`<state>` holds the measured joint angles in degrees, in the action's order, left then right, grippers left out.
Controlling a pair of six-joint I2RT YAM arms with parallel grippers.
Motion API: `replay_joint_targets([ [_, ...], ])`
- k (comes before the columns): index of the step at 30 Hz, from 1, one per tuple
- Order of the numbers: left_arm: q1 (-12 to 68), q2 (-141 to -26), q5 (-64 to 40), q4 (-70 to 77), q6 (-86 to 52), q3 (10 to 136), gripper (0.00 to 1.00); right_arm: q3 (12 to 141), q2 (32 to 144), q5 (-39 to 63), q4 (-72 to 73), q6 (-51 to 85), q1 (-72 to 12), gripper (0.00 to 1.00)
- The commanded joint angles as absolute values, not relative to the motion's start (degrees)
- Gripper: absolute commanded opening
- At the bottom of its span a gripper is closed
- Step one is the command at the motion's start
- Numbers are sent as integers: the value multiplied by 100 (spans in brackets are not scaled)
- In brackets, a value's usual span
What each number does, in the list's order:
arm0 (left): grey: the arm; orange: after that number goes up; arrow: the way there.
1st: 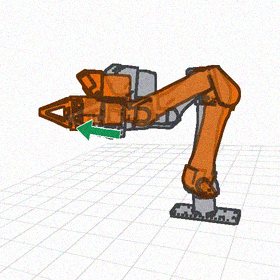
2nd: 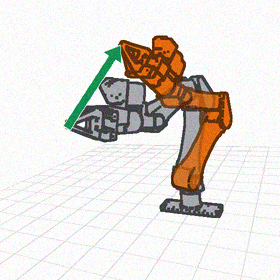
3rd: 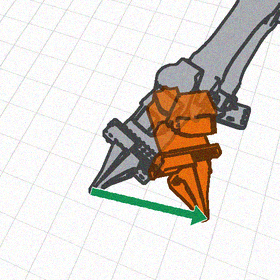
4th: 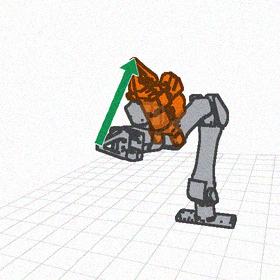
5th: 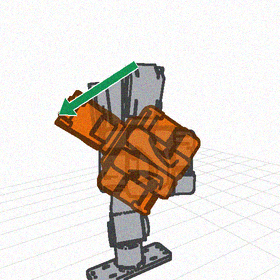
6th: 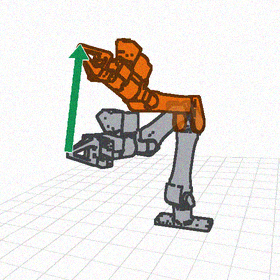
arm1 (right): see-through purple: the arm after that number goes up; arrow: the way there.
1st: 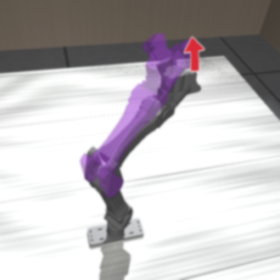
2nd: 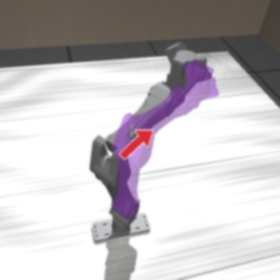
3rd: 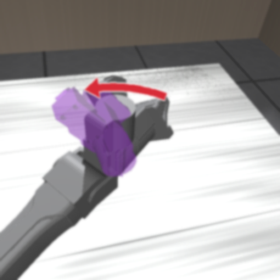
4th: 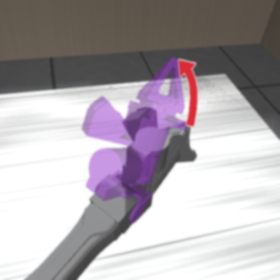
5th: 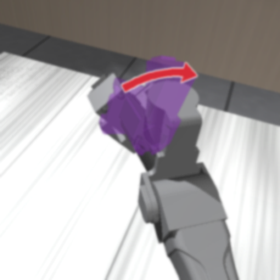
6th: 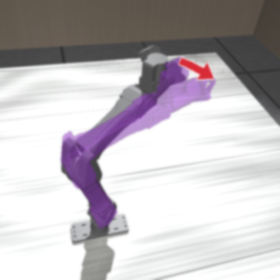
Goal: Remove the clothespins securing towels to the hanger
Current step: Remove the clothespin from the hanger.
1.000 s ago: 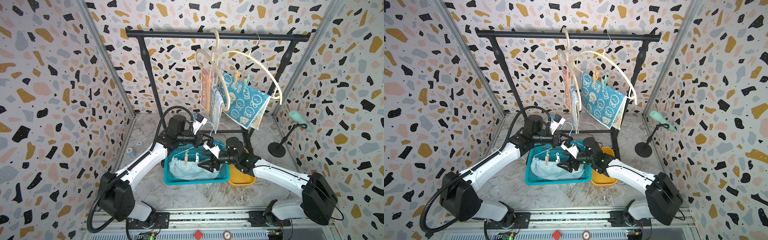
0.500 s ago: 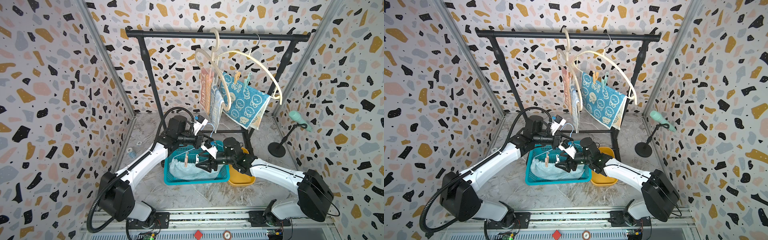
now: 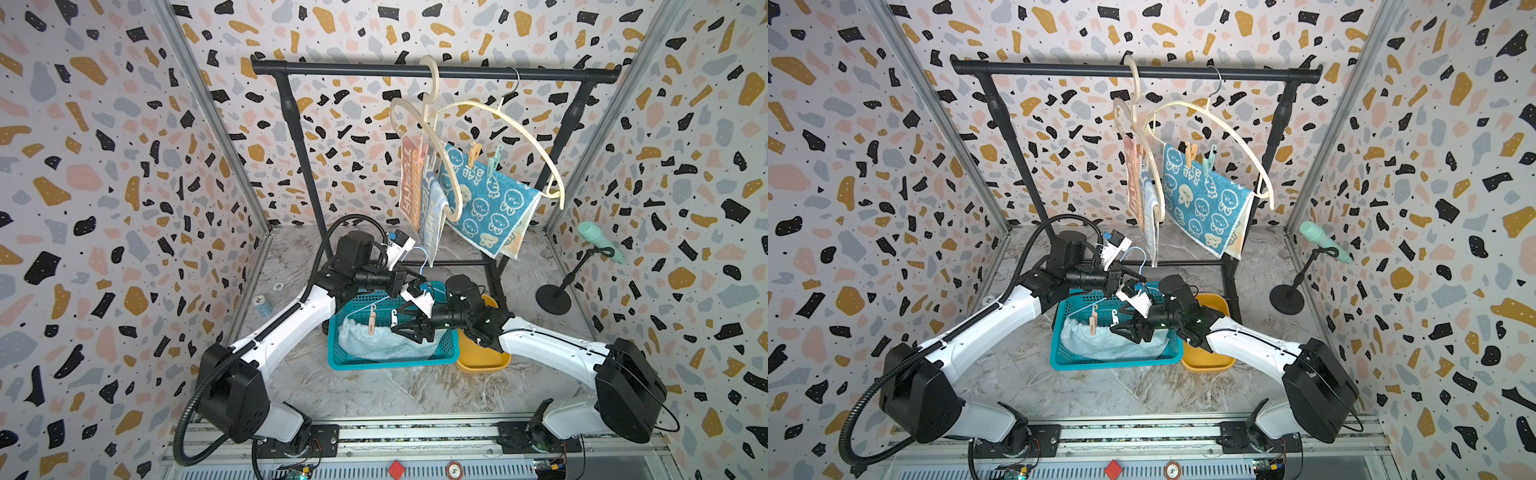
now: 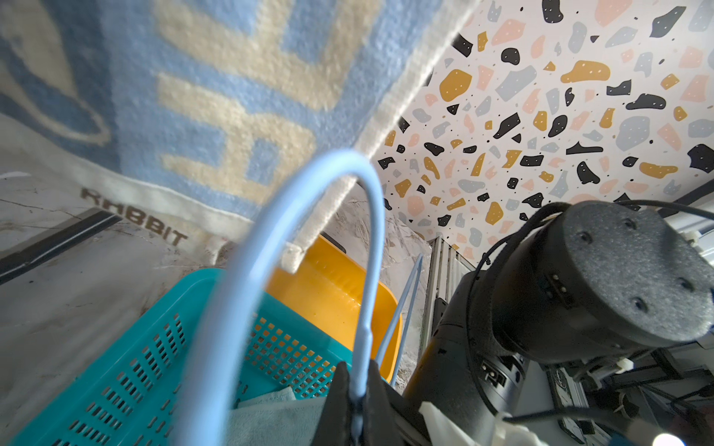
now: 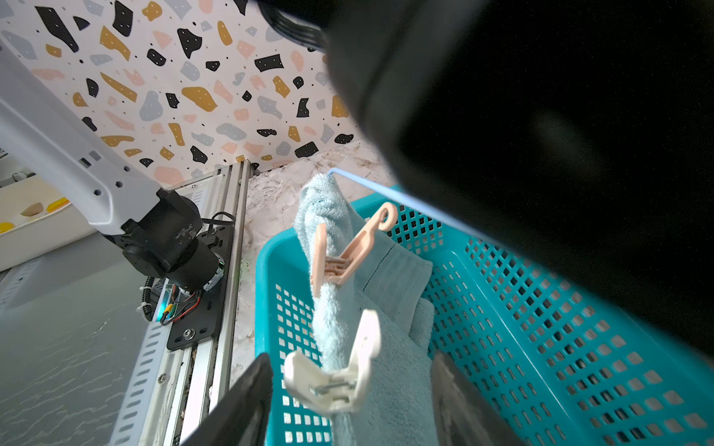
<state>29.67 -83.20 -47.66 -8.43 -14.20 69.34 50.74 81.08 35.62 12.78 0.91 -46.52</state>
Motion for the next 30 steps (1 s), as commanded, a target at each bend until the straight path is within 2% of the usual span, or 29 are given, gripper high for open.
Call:
replay_joint_targets([
  [1, 3042, -8231, -4757, -788, -1466, 7130, 0, 5407, 8125, 3501, 1124, -111, -4820, 65],
  [9, 3041, -8266, -4682, -805, -1540, 7140, 0, 5459, 8020, 3176, 908, -249, -4972, 66],
  [21, 3041, -8437, -4820, -798, -1855, 7164, 0, 5284, 7775, 3256, 992, -172, -4992, 68],
  [30, 3041, -8484, -4888, -998, -1855, 7182, 0, 4975, 7301, 3254, 1131, -23, -4993, 73],
])
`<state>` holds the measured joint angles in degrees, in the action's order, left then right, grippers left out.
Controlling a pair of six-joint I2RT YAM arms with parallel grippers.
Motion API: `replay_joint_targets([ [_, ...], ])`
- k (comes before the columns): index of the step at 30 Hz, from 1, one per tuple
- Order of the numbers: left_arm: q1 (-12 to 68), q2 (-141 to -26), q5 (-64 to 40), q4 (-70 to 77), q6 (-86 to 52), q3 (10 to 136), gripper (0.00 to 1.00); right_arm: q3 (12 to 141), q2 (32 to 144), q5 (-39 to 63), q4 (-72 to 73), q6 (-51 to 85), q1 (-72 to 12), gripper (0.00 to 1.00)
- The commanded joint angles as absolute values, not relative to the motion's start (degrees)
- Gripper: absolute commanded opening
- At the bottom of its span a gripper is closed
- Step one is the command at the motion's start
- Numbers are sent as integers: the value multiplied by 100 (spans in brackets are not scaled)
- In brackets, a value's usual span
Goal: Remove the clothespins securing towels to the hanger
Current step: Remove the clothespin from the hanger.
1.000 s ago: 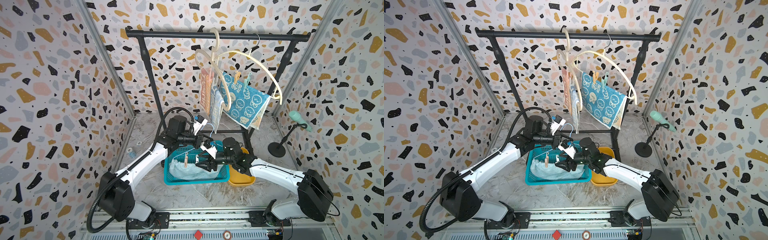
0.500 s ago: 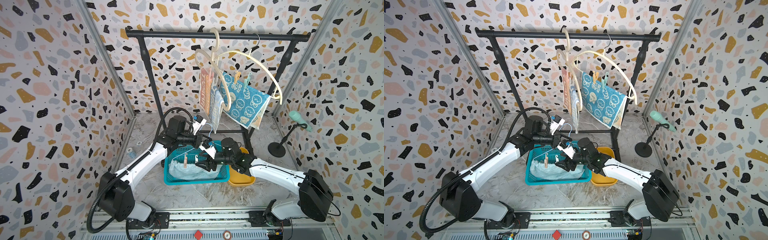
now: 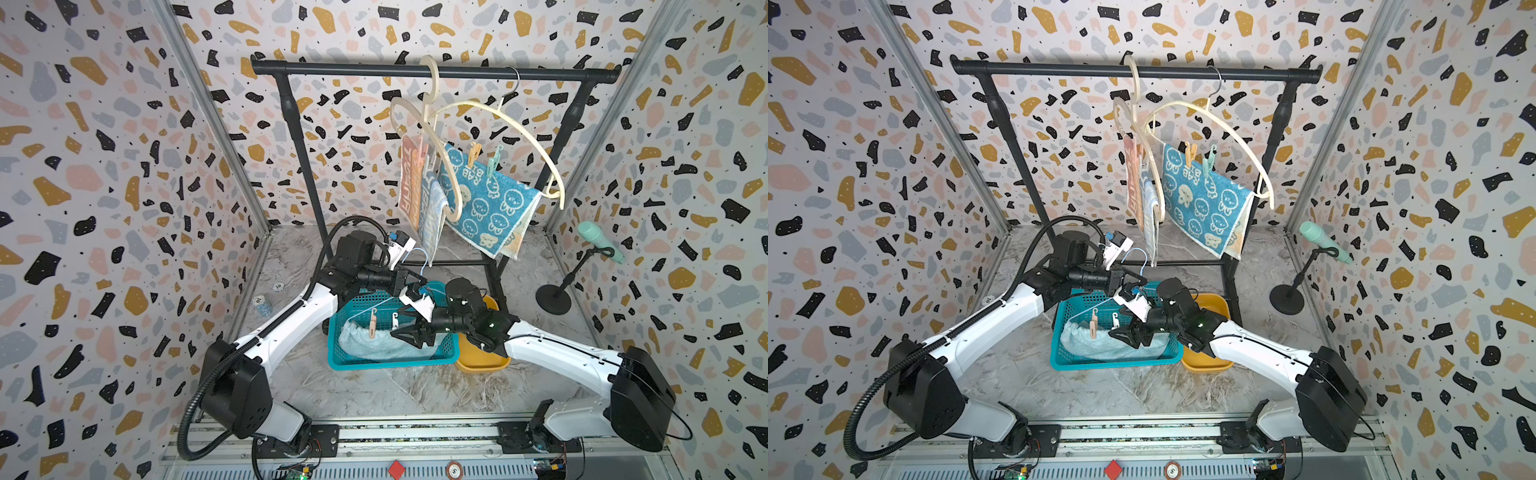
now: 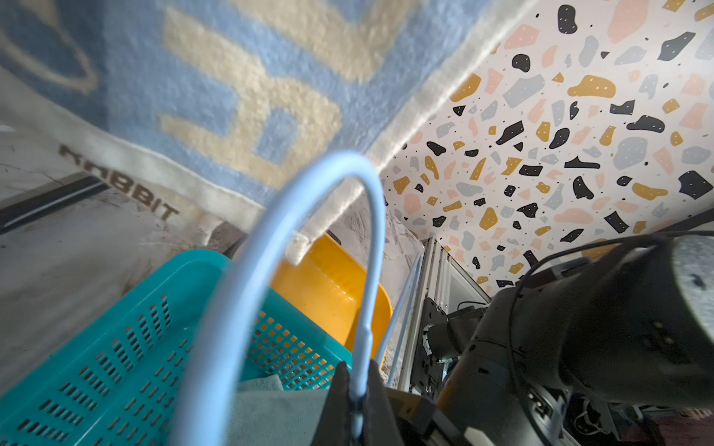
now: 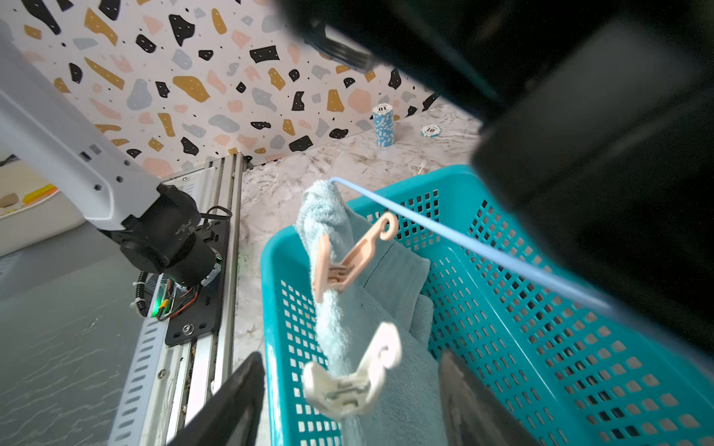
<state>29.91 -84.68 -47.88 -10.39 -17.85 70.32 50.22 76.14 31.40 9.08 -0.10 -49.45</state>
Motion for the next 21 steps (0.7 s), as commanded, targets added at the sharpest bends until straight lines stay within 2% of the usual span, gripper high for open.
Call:
replay_joint_targets([
  [1, 3041, -8469, -4894, -1001, -1862, 7184, 0, 4957, 7271, 3248, 1140, -18, -4992, 74],
  [21, 3041, -8629, -5138, -1172, -2274, 7236, 0, 5055, 7618, 3015, 818, -242, -5189, 73],
])
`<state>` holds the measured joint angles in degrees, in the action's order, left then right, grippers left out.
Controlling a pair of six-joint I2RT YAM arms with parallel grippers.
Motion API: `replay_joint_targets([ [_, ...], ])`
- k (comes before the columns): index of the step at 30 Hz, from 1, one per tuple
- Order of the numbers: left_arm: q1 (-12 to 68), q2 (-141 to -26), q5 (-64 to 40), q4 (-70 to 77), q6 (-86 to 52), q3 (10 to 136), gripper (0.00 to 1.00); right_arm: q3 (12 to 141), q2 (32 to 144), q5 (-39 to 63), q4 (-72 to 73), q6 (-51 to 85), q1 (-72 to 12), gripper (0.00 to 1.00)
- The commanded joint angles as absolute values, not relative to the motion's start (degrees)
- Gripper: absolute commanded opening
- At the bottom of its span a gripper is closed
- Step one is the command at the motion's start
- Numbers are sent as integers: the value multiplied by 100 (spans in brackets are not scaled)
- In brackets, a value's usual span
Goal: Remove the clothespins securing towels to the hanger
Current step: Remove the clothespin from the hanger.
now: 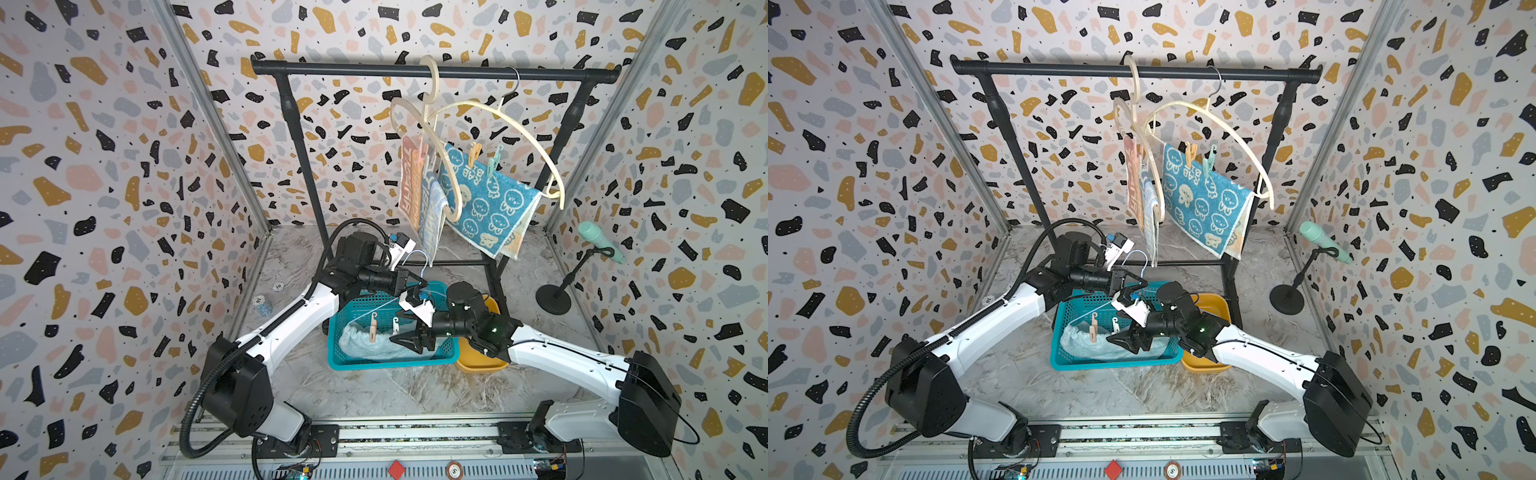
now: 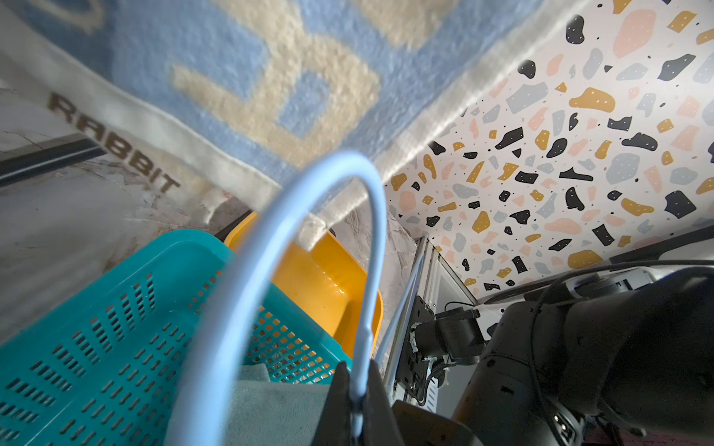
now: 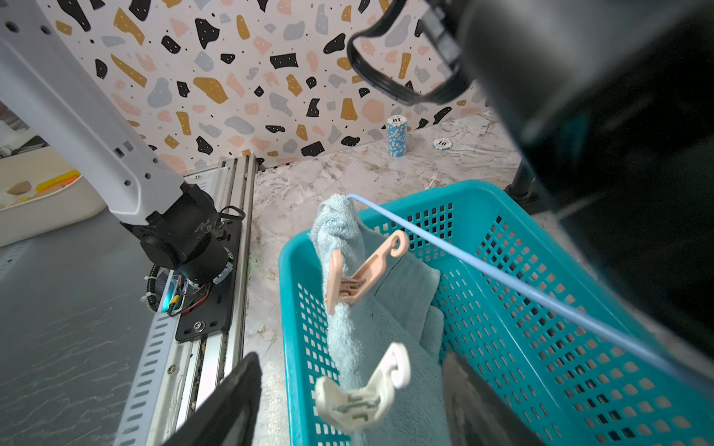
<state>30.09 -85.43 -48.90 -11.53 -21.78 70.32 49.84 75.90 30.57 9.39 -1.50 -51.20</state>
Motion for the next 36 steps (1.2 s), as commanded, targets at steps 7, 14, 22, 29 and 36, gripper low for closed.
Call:
replay_joint_targets([
  [7, 3033, -8754, -5261, -1347, -2225, 7298, 0, 5077, 7698, 2985, 819, -272, -5229, 64],
  [14, 2998, -8770, -5312, -1388, -2189, 7329, 0, 5086, 7763, 3041, 808, -264, -5243, 61],
  [22, 2962, -8775, -5377, -1397, -2190, 7338, 0, 5052, 7821, 3021, 772, -256, -5278, 54],
  [29, 2936, -8777, -5386, -1415, -2171, 7371, 0, 5052, 7875, 3045, 815, -242, -5296, 51],
  [36, 2936, -8778, -5399, -1432, -2173, 7360, 0, 5061, 7901, 3067, 821, -255, -5300, 46],
])
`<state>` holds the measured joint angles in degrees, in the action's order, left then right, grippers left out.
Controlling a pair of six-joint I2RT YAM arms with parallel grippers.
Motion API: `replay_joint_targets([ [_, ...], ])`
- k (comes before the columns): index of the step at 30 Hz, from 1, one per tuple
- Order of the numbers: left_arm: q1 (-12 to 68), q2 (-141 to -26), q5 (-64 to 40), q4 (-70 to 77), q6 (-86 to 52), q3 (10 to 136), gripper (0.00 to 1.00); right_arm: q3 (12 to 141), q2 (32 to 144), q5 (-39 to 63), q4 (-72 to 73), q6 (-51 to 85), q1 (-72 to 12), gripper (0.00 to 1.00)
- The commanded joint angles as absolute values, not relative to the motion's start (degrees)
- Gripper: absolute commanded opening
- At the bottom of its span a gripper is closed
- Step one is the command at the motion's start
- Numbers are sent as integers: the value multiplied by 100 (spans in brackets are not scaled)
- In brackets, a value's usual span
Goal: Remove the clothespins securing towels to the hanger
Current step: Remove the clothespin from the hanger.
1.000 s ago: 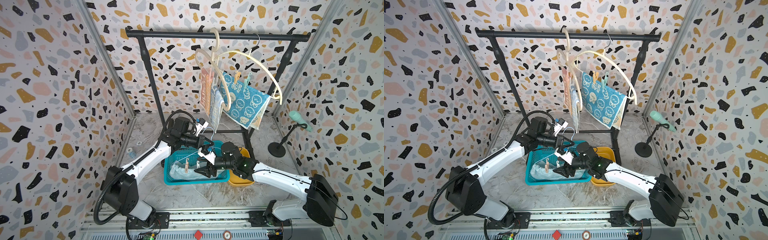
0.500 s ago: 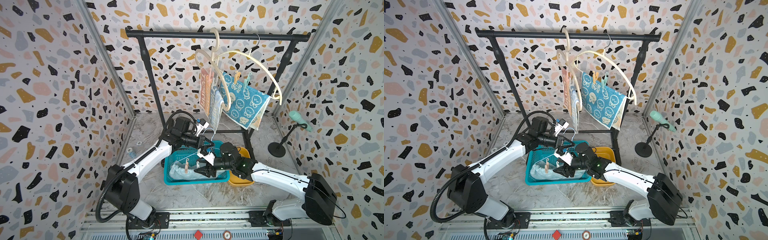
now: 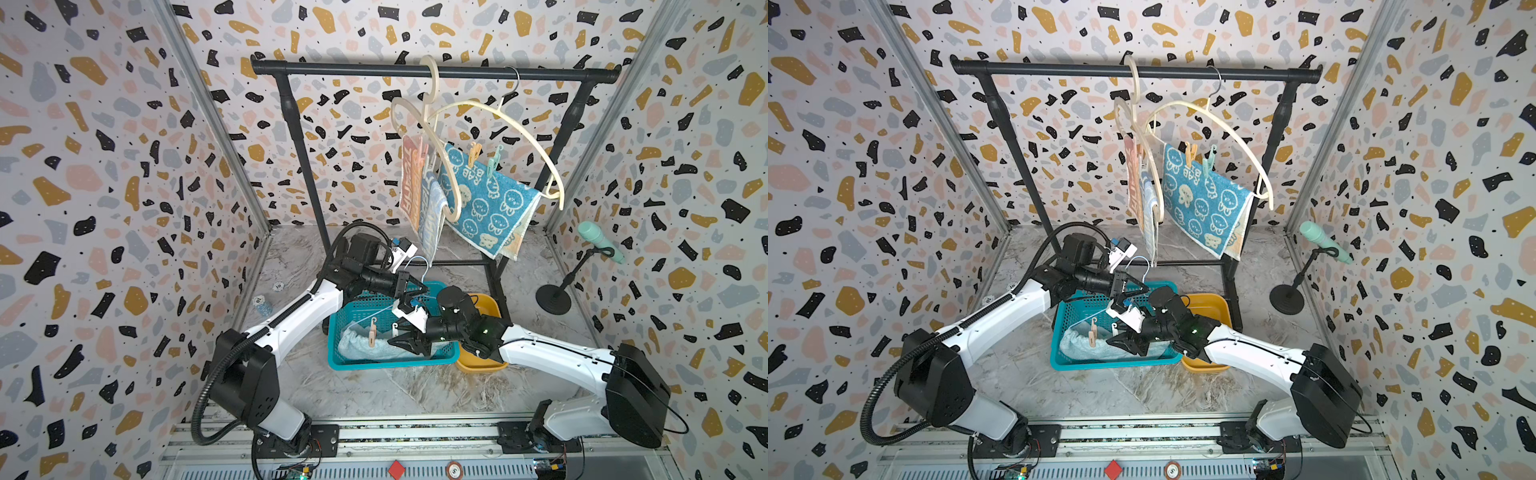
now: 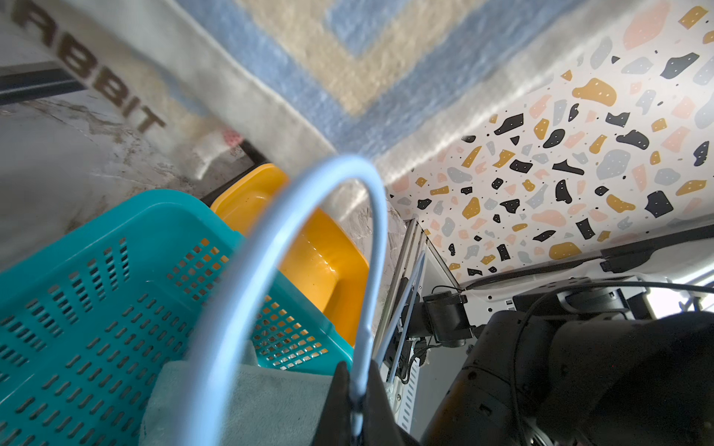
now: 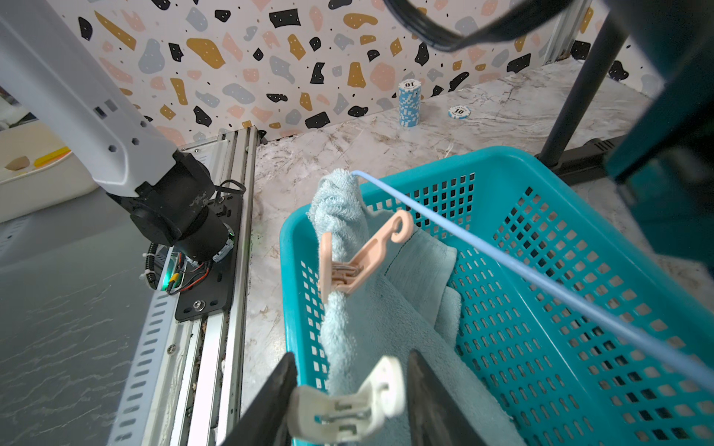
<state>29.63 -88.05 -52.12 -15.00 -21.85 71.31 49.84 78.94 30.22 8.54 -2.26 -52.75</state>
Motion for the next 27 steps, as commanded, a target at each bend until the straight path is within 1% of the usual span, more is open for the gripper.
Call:
replay_joint_targets([
  [1, 2936, -8768, -5401, -1428, -2171, 7367, 0, 5059, 7904, 3067, 825, -255, -5299, 45],
  [5, 2936, -8773, -5400, -1449, -2171, 7375, 0, 5073, 7928, 3091, 844, -253, -5298, 45],
  [12, 2936, -8778, -5419, -1472, -2140, 7357, 0, 5078, 7934, 3094, 850, -254, -5300, 41],
  [18, 2932, -8791, -5415, -1485, -2129, 7357, 0, 5127, 7971, 3089, 857, -211, -5300, 36],
  [27, 2920, -8798, -5414, -1508, -2125, 7365, 0, 5168, 8020, 3050, 890, -209, -5293, 25],
])
